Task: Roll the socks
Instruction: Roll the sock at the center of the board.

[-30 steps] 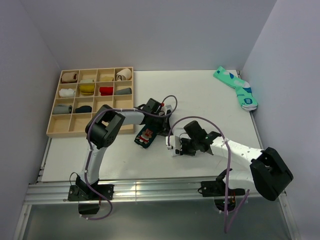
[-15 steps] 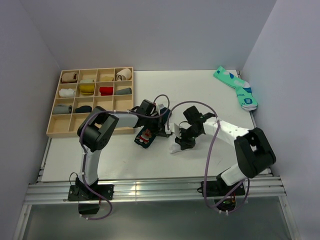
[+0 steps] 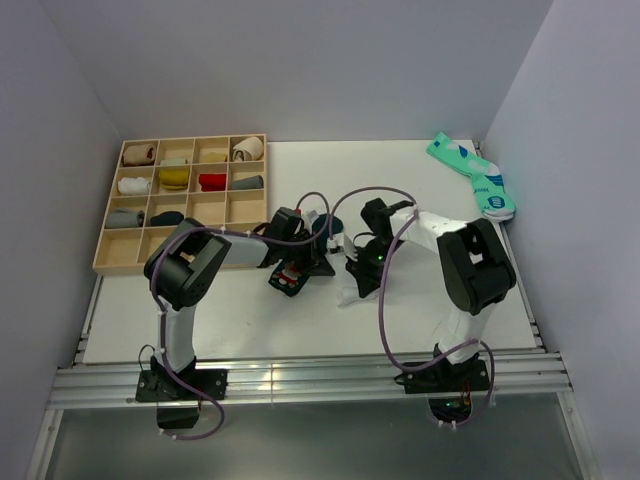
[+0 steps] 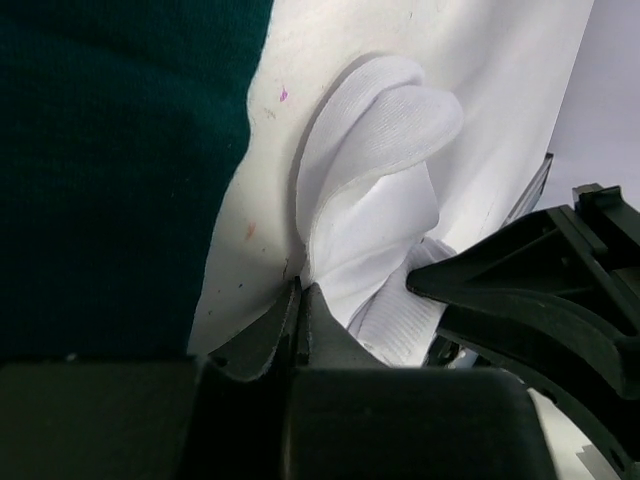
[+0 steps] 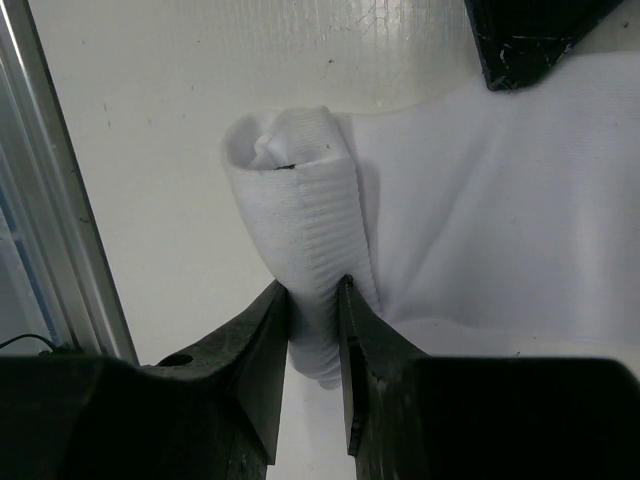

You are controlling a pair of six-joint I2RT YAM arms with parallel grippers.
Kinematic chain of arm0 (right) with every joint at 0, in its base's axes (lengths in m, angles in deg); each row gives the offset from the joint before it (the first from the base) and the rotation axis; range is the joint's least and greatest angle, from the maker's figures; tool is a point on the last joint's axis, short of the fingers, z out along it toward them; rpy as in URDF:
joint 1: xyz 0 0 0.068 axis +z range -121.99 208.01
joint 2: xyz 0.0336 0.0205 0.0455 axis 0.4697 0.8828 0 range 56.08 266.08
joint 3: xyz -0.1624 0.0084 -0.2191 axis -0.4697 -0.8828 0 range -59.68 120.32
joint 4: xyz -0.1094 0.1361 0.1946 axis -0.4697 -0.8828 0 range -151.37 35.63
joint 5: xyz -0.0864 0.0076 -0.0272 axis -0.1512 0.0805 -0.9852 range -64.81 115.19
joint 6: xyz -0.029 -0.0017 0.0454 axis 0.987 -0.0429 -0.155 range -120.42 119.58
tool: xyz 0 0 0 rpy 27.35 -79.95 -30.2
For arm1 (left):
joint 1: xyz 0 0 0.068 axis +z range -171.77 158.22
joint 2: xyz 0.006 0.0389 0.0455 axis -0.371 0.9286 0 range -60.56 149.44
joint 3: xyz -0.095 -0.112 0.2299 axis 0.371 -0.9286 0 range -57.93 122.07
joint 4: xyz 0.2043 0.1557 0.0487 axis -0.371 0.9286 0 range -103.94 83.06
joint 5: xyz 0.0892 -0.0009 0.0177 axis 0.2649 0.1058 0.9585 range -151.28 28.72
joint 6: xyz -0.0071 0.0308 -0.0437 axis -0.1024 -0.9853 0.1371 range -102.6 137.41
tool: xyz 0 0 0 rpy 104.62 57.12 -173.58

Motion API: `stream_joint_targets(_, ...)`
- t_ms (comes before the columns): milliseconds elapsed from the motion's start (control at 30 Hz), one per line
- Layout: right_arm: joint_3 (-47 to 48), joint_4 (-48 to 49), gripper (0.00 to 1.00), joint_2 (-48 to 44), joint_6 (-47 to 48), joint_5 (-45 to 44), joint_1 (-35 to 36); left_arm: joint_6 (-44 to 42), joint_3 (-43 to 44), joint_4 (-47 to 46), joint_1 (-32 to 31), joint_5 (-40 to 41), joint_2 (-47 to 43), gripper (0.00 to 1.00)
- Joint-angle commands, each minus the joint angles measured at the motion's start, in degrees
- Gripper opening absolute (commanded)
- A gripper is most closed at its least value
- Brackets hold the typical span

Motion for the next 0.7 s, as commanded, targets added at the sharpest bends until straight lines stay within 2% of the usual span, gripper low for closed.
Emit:
stream_joint_targets(0,1.5,-3.3,0.13,3.3,-1.6,-1.8,-0.1,-0.7,-1.9,-0.6,0.0,7.3,-0.6,0.04)
stream_joint_targets(133,1.9,-2.1,0.13,5.4,-2.6,-2.8,-0.2,0.8,-4.2,-4.1,-1.1,8.9,-2.3,0.14)
stream_joint_targets(467,3.0,-0.3,0.13,7.0,-5.2,-3.4,-0.2,4.4,-12.1,-14.3,-2.8,14.3,-9.6,0.2)
stream_joint_targets(667,4.5,-1.6,0.13,8.4,-5.9,-3.6,-0.2,0.1,-17.7,-20.9,-6.3,19.5,-14.6,0.28)
